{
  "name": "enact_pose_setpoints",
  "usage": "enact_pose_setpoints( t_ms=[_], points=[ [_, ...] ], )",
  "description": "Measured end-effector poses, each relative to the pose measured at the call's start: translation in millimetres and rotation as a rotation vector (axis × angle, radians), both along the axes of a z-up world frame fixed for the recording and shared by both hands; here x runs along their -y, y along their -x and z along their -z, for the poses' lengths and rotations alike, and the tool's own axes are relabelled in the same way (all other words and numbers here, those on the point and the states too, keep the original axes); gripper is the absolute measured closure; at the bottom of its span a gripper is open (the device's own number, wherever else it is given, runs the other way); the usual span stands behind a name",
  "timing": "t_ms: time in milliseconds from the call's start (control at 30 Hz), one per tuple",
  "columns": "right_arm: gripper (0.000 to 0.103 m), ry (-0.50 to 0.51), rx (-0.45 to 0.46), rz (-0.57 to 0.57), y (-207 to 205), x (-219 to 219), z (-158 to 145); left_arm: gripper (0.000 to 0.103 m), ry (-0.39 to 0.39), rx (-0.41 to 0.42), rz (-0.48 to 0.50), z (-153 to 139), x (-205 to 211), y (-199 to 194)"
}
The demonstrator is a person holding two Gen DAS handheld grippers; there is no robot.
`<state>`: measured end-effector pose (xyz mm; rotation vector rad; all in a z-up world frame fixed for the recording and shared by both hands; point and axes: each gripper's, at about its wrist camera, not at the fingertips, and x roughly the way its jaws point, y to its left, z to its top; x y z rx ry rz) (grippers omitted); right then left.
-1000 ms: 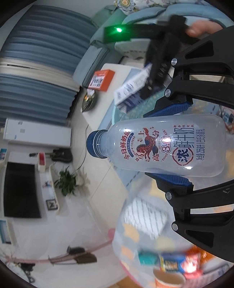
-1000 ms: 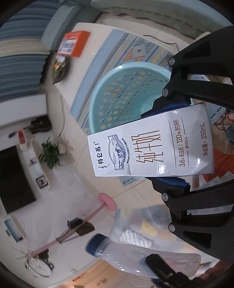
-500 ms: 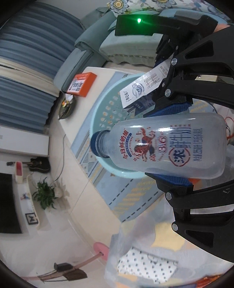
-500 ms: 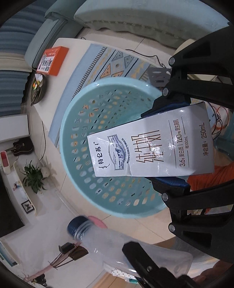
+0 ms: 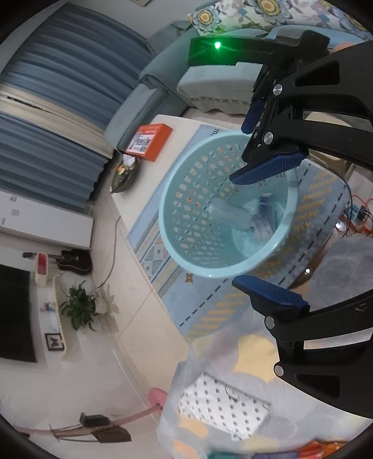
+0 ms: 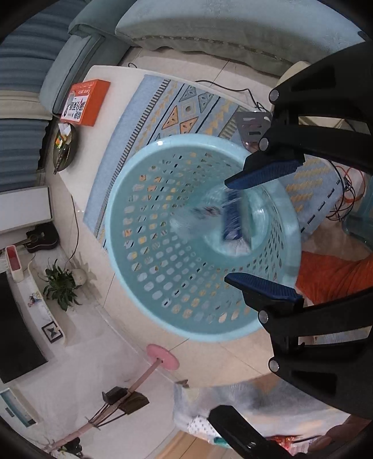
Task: Collect trash
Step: 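Move both grippers back over the table, then grasp the pink bottle with the left gripper while the right gripper grasps the blue milk carton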
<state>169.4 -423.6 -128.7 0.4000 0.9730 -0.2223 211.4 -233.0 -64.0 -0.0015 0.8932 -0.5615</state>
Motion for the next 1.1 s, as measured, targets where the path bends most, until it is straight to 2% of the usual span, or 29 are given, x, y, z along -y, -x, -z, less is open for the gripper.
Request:
enact_pose_setpoints(
  t_ms=[267, 433, 633, 733, 867, 1000, 1100],
  points=[
    [0.046, 0.004, 0.122, -0.099, 11.3, -41.3, -35.3, 0.039, 0.072, 0.073, -0.057, -32.7, -50.8, 35.6],
    [0.046, 0.022, 0.208, -0.195, 19.1, -82.8, -62.0, 0.039, 0.103, 0.133, -0.131, -55.6, -95.3, 62.7],
    [0.046, 0.040, 0.287, -0.320, 27.5, -135.2, -87.7, 0.039, 0.109, 0.220, -0.274, -82.7, -159.4, 90.0],
    [0.046, 0.051, 0.319, -0.393, 32.4, -167.7, -98.7, 0.039, 0.088, 0.251, -0.358, -91.4, -191.8, 100.9],
    [0.046, 0.055, 0.337, -0.484, 34.6, -209.7, -107.4, 0.038, 0.043, 0.247, -0.491, -94.6, -242.8, 113.5],
    [0.046, 0.049, 0.342, -0.582, 35.2, -259.8, -114.4, 0.037, -0.008, 0.202, -0.633, -89.1, -295.5, 123.1],
    [0.046, 0.037, 0.343, -0.652, 35.2, -299.1, -118.2, 0.037, -0.012, 0.152, -0.699, -81.7, -333.1, 129.3]
  ],
)
